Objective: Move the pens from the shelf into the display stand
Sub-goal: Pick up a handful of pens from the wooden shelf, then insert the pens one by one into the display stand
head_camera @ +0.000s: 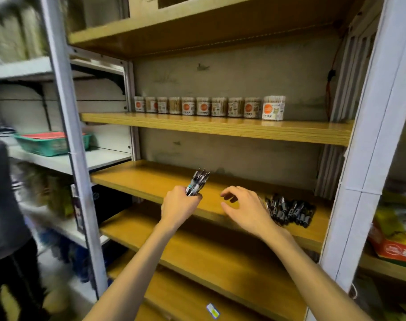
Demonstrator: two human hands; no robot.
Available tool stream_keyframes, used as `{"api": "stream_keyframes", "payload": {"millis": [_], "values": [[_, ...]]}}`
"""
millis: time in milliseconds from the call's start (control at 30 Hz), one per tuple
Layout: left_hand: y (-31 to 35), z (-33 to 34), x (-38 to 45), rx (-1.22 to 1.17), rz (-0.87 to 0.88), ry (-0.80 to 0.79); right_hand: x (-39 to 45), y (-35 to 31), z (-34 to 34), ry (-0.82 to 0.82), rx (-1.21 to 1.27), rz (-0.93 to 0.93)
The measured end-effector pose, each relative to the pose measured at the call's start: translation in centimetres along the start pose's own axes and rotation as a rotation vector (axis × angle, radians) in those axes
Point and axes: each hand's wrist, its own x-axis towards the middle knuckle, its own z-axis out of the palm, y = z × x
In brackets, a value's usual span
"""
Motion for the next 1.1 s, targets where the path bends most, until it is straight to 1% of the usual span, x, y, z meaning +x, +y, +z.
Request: {"api": "stream_keyframes", "payload": {"millis": [100, 300, 467, 533, 633, 767, 867, 967, 1100], "values": [[-0.2, -1.9, -3.6, 0.005, -0.027, 0.051, -1.7, -1.3, -0.1, -0.056, 0.056, -0.063], [-0.7, -6.5, -13.1, 0.022, -0.143, 0.232, -6.9, -4.4, 0.2, -0.173, 0.141, -0.200], [-0.5, -11.8, -22.4, 0.042, -0.234, 0.400, -12.0, -9.7, 0.9, -0.260, 0.245, -0.346], [-0.7, -14.3, -26.2, 0.068, -0.261, 0.455, -13.9, -12.6, 1.3, -0.289, 0.292, -0.411], [-1.2, -18.6, -31.9, 0.169, -0.336, 0.556, -16.9, -18.2, 1.6, -0.337, 0.388, -0.518], [-1.9, -23.6, -38.7, 0.232, -0.396, 0.637, -20.8, -24.7, 2.0, -0.390, 0.486, -0.632], [-1.7, -28.8, -45.7, 0.275, -0.440, 0.726, -25.3, -31.0, 2.1, -0.411, 0.533, -0.743], [-1.4, -33.6, -52.5, 0.313, -0.455, 0.807, -30.4, -36.9, 2.2, -0.453, 0.586, -0.809], [-2.1, -39.2, -61.8, 0.358, -0.488, 0.855, -37.8, -44.4, 2.1, -0.462, 0.640, -0.872]]}}
